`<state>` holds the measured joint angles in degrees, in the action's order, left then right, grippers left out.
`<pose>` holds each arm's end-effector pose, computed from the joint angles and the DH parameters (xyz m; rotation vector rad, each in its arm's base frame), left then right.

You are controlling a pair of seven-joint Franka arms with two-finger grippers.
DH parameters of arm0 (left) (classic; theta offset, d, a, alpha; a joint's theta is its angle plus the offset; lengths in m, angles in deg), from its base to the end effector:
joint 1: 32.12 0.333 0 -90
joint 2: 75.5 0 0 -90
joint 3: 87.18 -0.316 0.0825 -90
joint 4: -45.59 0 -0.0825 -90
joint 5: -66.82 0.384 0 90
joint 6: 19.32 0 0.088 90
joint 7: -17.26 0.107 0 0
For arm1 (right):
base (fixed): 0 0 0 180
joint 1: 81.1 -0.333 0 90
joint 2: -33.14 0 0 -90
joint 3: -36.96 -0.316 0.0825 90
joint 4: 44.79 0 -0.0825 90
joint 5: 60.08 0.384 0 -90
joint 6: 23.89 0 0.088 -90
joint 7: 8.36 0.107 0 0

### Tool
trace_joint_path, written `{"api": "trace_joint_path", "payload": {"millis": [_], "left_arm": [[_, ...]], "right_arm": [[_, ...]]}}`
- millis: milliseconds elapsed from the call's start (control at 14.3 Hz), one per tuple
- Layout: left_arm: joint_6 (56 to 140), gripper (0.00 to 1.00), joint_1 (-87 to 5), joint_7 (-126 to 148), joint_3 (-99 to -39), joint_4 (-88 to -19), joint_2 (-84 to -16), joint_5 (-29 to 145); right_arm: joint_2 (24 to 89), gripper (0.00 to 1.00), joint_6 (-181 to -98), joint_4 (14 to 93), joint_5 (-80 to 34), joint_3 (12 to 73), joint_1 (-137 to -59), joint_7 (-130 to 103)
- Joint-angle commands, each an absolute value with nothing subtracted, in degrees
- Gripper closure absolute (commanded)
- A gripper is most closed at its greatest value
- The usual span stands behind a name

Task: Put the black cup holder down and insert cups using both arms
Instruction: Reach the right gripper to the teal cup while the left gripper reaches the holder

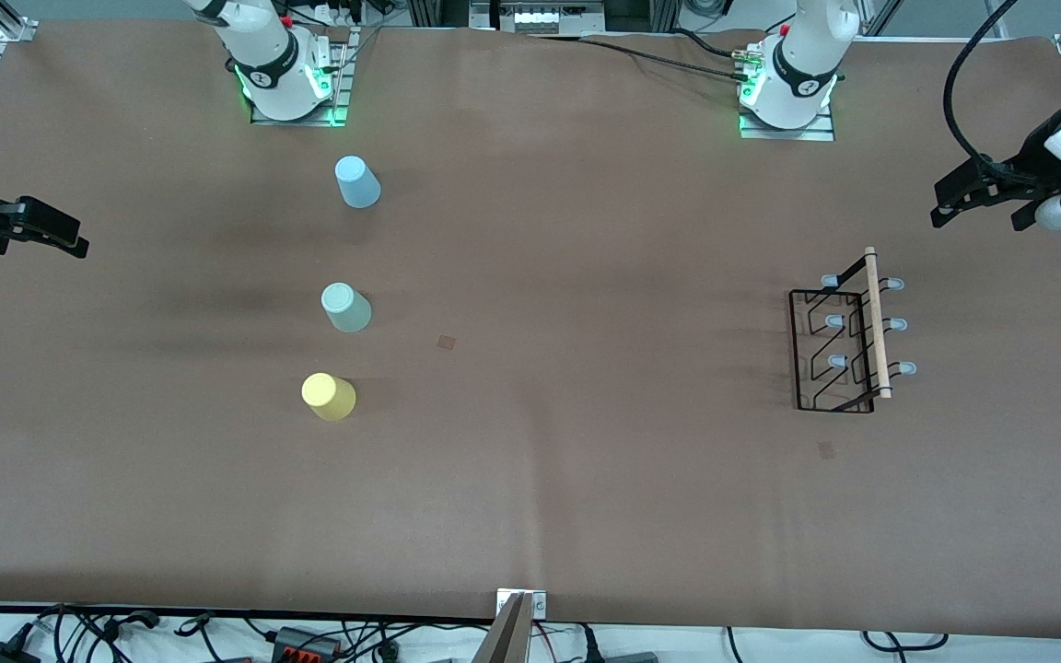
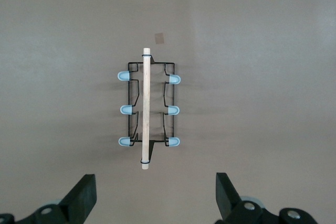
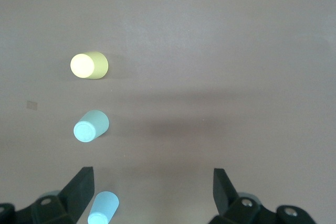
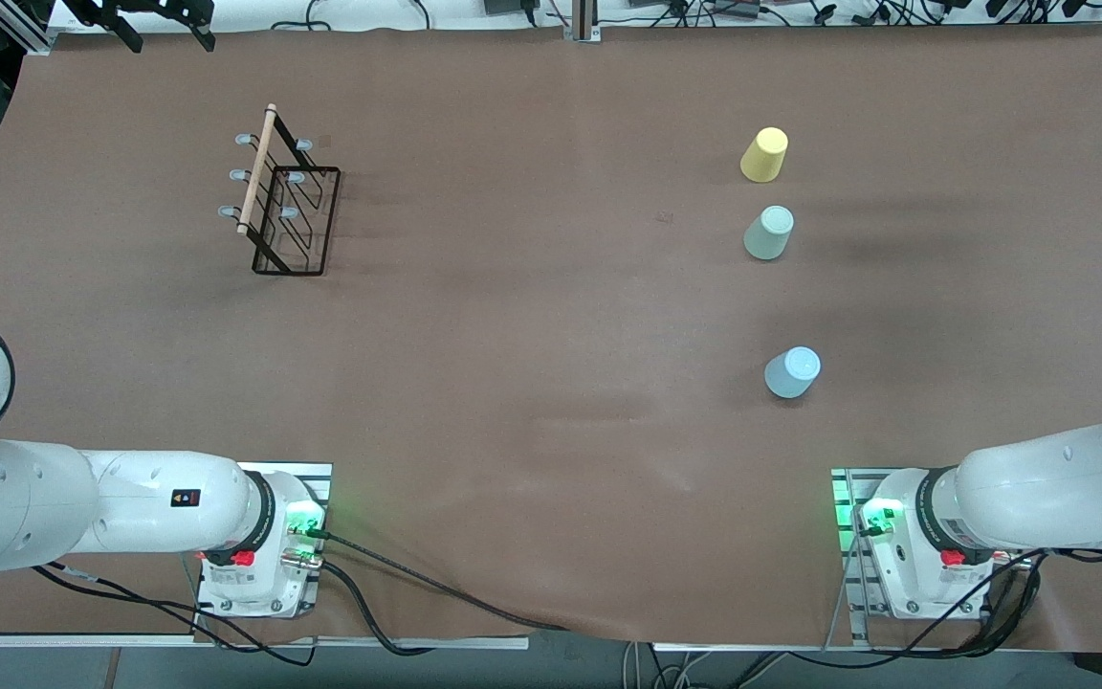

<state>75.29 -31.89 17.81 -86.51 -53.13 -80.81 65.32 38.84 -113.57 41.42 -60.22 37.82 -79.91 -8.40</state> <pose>0.5313 -0.0070 0.6097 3.1163 -0.0240 0.0327 0.5834 -0.0207 0.5986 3.1373 -0.0549 -0.0612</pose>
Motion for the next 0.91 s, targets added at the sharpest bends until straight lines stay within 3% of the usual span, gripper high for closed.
{"api": "trace_joint_path", "payload": {"millis": [0, 350, 840], "left_arm": [[74.9, 0.0, -31.59, 18.23, -86.48, -51.53, -79.98, 64.27], [74.99, 0.0, -31.51, 18.23, -86.39, -50.74, -79.37, 64.36], [71.66, 0.0, -31.68, 18.75, -86.3, -48.71, -76.29, 64.97]], "right_arm": [[39.38, 0.0, -112.84, 40.38, -59.29, 38.19, -80.04, -8.72], [39.47, 0.0, -112.31, 40.2, -59.12, 37.84, -80.22, -9.42], [42.28, 0.0, -101.94, 42.73, -59.12, 37.49, -83.99, -9.33]]}}
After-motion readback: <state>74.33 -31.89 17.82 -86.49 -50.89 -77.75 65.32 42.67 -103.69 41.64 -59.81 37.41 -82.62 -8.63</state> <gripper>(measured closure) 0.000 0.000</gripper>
